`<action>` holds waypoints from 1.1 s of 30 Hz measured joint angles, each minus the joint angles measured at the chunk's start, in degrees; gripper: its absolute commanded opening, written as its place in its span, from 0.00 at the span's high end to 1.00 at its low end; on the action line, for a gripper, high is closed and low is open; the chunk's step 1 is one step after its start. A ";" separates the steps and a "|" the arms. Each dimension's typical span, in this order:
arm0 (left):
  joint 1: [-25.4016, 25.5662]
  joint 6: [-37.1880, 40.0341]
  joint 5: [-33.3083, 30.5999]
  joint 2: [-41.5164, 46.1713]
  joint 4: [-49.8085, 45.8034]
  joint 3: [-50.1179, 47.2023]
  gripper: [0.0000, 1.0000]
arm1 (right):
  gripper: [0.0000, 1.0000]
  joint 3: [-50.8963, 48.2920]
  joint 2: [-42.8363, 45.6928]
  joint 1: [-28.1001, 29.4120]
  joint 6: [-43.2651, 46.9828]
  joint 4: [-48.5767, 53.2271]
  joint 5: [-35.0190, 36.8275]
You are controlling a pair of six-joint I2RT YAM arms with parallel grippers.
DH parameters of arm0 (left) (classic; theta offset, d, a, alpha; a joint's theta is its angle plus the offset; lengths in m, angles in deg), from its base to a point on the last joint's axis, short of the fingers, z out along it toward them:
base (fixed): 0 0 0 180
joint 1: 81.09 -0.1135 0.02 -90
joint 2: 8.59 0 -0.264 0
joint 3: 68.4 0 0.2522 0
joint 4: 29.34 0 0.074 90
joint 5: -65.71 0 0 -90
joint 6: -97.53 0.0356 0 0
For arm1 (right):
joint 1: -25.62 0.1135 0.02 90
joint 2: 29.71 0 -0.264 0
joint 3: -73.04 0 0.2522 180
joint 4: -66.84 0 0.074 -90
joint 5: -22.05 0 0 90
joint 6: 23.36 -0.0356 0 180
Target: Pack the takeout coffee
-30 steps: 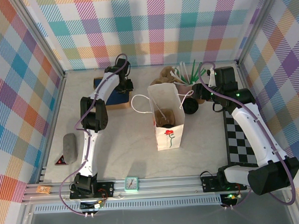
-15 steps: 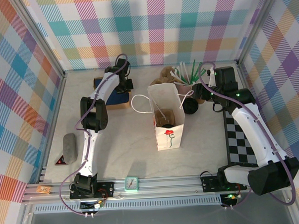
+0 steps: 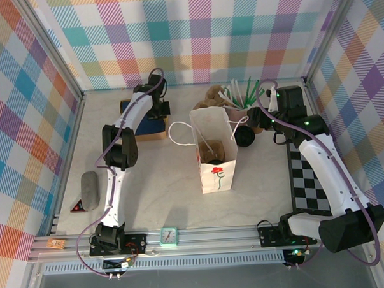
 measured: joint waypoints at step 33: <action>-0.31 3.08 15.91 8.52 -6.32 1.40 0.96 | 0.31 -1.03 4.33 0.00 -1.09 0.13 -1.44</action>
